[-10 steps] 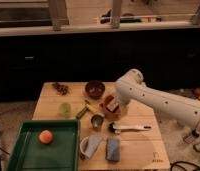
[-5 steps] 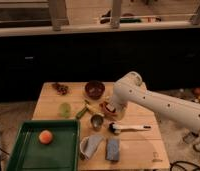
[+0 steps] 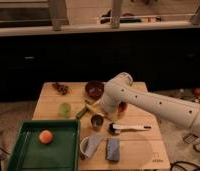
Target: Stack cups on top of each other
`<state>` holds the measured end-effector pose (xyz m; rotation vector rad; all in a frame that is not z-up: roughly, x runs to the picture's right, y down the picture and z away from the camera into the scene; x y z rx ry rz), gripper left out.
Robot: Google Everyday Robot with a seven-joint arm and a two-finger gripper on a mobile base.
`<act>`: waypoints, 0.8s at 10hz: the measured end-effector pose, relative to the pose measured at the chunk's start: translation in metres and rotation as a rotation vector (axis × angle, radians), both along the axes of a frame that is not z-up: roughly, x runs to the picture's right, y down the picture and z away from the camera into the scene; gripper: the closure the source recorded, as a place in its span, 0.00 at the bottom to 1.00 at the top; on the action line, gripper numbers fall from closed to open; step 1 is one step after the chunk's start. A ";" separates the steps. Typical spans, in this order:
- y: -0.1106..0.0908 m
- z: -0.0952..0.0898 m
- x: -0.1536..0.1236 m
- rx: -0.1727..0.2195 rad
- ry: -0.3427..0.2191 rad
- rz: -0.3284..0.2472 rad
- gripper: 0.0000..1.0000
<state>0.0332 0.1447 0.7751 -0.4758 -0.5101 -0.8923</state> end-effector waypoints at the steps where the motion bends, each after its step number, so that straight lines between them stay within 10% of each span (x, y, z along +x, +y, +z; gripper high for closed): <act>1: 0.003 -0.003 -0.006 -0.002 -0.022 -0.032 0.20; 8: 0.022 -0.010 -0.029 -0.051 -0.111 -0.239 0.20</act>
